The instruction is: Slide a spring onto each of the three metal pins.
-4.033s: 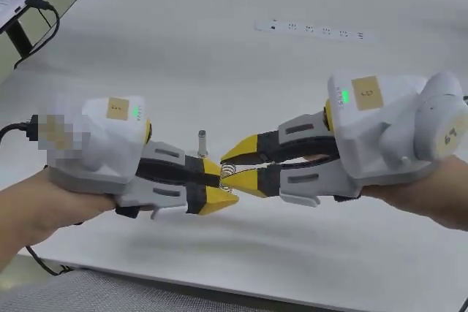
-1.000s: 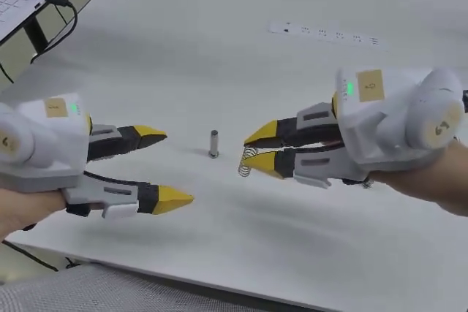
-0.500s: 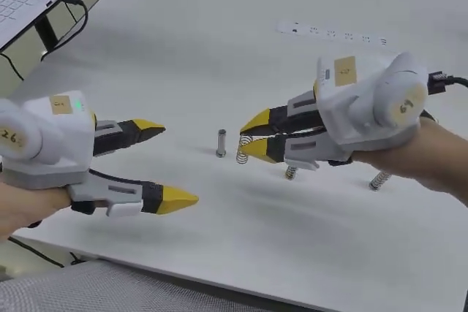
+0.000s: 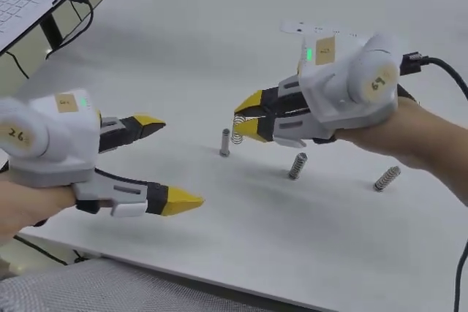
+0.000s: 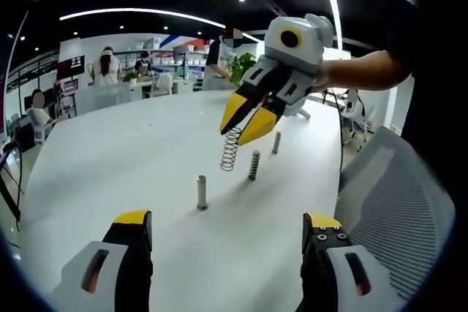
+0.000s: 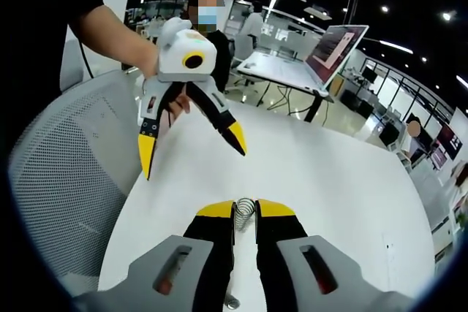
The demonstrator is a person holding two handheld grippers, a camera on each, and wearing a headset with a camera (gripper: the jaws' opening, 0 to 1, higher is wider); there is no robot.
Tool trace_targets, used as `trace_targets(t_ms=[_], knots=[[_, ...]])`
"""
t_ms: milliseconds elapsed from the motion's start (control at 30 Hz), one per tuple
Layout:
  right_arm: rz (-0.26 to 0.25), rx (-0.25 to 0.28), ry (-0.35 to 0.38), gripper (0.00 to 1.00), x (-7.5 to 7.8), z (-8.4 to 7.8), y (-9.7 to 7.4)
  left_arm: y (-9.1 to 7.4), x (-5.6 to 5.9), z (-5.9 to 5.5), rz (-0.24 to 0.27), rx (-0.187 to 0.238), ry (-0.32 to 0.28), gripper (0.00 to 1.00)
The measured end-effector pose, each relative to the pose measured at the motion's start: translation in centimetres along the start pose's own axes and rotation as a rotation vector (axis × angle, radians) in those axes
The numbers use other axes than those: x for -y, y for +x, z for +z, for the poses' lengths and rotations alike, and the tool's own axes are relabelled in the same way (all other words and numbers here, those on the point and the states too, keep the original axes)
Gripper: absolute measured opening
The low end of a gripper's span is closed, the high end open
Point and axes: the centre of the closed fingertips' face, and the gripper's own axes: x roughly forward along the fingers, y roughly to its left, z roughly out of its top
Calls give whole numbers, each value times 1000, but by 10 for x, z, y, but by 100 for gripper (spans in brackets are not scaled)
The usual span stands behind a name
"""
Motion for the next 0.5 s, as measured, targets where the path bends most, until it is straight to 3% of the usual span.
trace_targets(t_ms=[200,500], knots=[[-17,8,42,7,18,-2,6,1,-2,4,5,6,7,87],[-18,4,81,7,23,-2,13,4,-3,0,3,-5,0,90]])
